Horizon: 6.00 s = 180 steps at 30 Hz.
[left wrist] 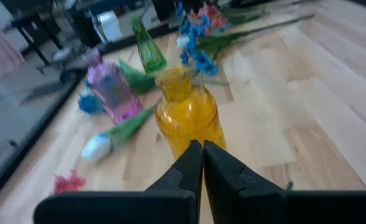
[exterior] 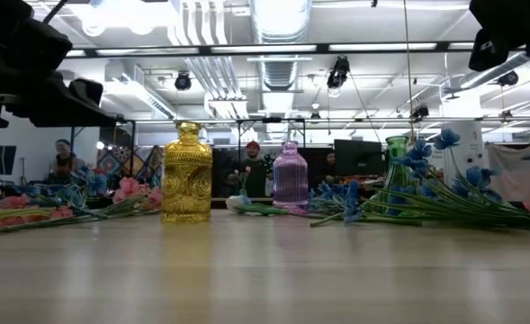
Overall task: Sort flowers into vase by color
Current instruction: Put the bottom right blue flowers into the purple flower vase
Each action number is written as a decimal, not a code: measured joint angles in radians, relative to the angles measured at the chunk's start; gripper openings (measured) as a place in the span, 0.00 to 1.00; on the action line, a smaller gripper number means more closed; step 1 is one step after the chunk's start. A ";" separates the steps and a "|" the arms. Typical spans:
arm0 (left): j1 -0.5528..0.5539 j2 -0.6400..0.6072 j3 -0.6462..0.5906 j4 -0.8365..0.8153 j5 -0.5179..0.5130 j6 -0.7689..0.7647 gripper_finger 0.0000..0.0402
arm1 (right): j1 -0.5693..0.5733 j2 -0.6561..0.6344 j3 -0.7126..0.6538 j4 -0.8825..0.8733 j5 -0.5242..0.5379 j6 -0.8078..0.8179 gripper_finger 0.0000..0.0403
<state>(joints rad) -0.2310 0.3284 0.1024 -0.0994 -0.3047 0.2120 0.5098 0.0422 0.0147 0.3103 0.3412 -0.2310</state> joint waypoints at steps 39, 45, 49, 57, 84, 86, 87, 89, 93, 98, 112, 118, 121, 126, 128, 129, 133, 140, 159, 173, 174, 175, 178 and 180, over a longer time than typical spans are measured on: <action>0.001 0.096 0.000 0.922 0.025 -0.347 0.00 | -0.002 0.164 0.001 0.204 0.447 0.336 0.17; 0.001 0.109 0.000 0.981 -0.077 -0.330 0.00 | -0.005 0.161 0.001 0.206 0.469 0.281 0.17; 0.001 0.120 0.000 1.006 -0.060 -0.264 0.00 | -0.007 0.162 0.017 0.205 0.595 0.270 0.17; 0.001 0.232 0.108 0.970 -0.053 -0.343 0.00 | -0.011 0.238 0.117 0.190 0.492 0.209 0.17; -0.004 0.607 0.756 -0.316 -0.443 -0.483 0.00 | 0.016 1.135 1.030 -1.247 0.166 1.394 0.17; -0.004 0.602 0.768 -0.347 -0.468 -0.484 0.00 | 0.016 1.179 1.079 -1.328 0.080 1.483 0.17; -0.005 0.599 0.768 -0.362 -0.471 -0.484 0.00 | 0.016 1.202 1.100 -1.352 0.045 1.525 0.17; -0.005 0.598 0.767 -0.359 -0.473 -0.484 0.00 | 0.016 1.247 1.124 -1.410 -0.011 1.588 0.19; -0.009 0.606 0.735 -0.362 -0.503 -0.539 0.00 | 0.015 1.299 1.141 -1.430 -0.087 1.669 0.27; -0.039 0.624 0.680 -0.371 -0.576 -0.591 0.00 | 0.016 1.350 1.129 -1.434 -0.148 1.797 0.43; -0.063 0.617 0.685 -0.363 -0.614 -0.564 0.00 | 0.002 1.537 1.069 -1.374 -0.186 1.854 0.65; -0.062 0.617 0.688 -0.363 -0.614 -0.562 0.00 | -0.037 1.631 1.067 -1.272 -0.185 1.756 0.60; -0.062 0.617 0.688 -0.362 -0.613 -0.562 0.00 | -0.059 1.675 1.067 -1.239 -0.185 1.722 0.59; -0.062 0.617 0.688 -0.362 -0.613 -0.562 0.00 | -0.075 1.694 1.067 -1.247 -0.188 1.716 0.59; -0.062 0.617 0.688 -0.362 -0.613 -0.562 0.00 | -0.076 1.693 1.067 -1.245 -0.188 1.721 0.58; -0.062 0.617 0.688 -0.362 -0.613 -0.562 0.00 | -0.076 1.692 1.067 -1.240 -0.189 1.711 0.58; -0.062 0.618 0.688 -0.362 -0.613 -0.561 0.00 | -0.071 1.686 1.076 -1.133 -0.221 1.631 0.54; -0.062 0.619 0.688 -0.362 -0.613 -0.561 0.00 | -0.055 1.680 1.131 -1.221 -0.281 1.663 0.51; -0.062 0.619 0.688 -0.357 -0.613 -0.561 0.00 | -0.056 1.736 1.100 -1.135 -0.263 1.696 0.47; -0.062 0.619 0.688 -0.358 -0.613 -0.561 0.00 | -0.057 1.701 1.107 -1.219 -0.301 1.684 0.07; -0.062 0.619 0.688 -0.358 -0.613 -0.561 0.00 | -0.057 1.687 1.108 -1.242 -0.301 1.683 0.07; -0.062 0.619 0.688 -0.358 -0.613 -0.561 0.00 | -0.057 1.669 1.109 -1.265 -0.301 1.680 0.07; -0.062 0.619 0.688 -0.358 -0.612 -0.561 0.00 | -0.057 1.612 1.109 -1.329 -0.300 1.664 0.07; -0.062 0.619 0.688 -0.359 -0.613 -0.561 0.00 | -0.057 1.565 1.108 -1.337 -0.297 1.625 0.07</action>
<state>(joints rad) -0.2928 0.9478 0.7902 -0.4583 -0.9172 -0.3492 0.4530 1.6074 1.1229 -1.0264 0.0446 1.3942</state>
